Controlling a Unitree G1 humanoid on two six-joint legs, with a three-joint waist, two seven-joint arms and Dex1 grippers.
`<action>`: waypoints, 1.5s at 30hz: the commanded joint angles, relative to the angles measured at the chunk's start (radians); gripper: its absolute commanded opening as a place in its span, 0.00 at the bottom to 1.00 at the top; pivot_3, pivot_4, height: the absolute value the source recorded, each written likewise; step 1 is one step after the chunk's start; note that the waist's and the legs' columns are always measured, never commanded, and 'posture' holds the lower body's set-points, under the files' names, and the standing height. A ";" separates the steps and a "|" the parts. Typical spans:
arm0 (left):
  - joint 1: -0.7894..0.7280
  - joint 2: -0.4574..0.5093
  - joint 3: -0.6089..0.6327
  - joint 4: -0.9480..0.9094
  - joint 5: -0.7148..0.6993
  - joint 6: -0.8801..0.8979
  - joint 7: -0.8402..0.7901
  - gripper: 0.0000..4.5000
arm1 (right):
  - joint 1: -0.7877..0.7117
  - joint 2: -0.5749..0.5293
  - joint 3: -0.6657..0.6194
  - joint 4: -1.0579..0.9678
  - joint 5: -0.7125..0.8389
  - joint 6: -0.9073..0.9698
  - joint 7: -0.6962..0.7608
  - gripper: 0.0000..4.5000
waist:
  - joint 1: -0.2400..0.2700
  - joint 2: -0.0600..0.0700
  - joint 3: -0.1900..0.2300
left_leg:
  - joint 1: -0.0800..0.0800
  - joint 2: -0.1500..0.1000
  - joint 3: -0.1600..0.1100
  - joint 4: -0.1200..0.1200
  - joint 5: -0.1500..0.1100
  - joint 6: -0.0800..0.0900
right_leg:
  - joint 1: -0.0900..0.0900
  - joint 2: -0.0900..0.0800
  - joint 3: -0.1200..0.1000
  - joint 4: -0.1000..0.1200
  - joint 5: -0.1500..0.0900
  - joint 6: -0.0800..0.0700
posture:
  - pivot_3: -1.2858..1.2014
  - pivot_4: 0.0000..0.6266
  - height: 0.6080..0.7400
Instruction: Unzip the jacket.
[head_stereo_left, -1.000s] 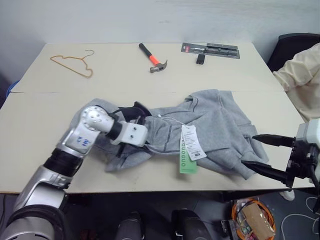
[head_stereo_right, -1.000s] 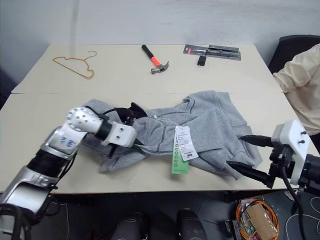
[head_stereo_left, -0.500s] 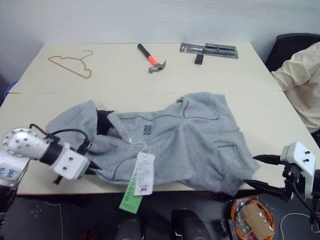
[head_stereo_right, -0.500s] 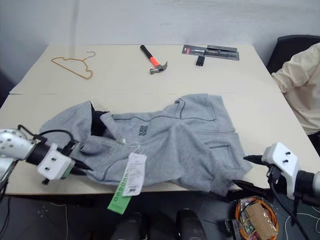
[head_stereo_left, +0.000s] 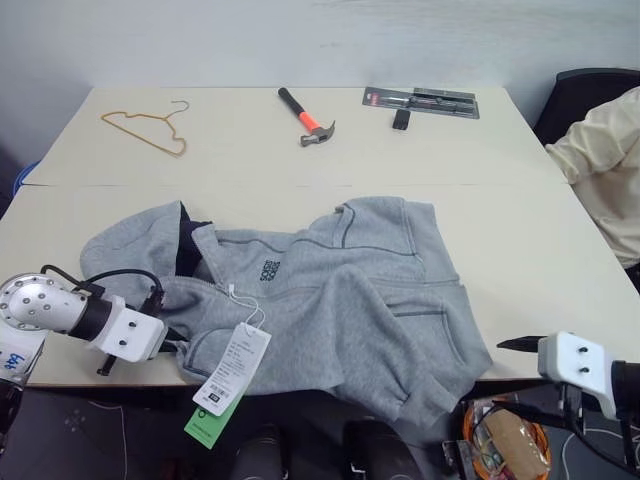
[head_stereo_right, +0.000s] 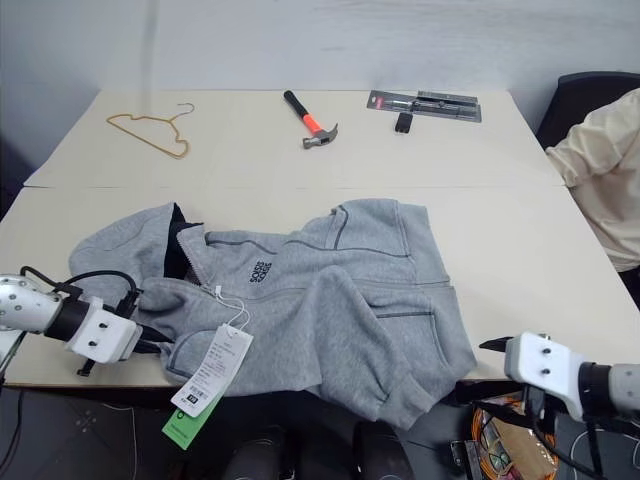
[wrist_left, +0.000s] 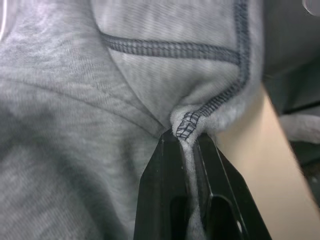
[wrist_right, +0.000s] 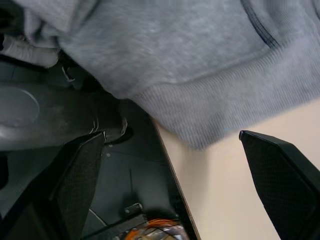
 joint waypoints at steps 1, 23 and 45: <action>-0.007 -0.005 0.006 -0.042 -0.018 0.022 0.016 0.00 | -0.039 0.031 0.098 -0.041 -0.041 -0.044 -0.049 1.00 | -0.001 0.000 0.000 | 0.000 0.000 0.000 0.000 0.000 0.000 | 0.000 0.000 0.000 0.000 0.000 0.000 | 0.52 0.24 1.00; -0.050 -0.037 -0.020 -0.011 0.015 0.010 0.027 0.00 | -0.291 -0.075 0.147 0.185 0.036 -0.038 0.044 0.00 | 0.013 -0.001 0.000 | 0.000 -0.001 0.001 0.002 -0.002 0.003 | 0.000 -0.001 0.000 0.000 0.000 0.000 | 0.52 0.24 1.00; 0.167 0.016 0.028 -0.167 -0.092 0.178 0.071 0.12 | -0.379 -0.189 0.217 0.602 -0.081 -0.455 -0.086 0.29 | 0.008 0.002 0.000 | 0.002 0.000 0.005 0.002 0.000 -0.001 | 0.001 -0.001 0.004 0.001 0.000 0.000 | 0.52 0.24 1.00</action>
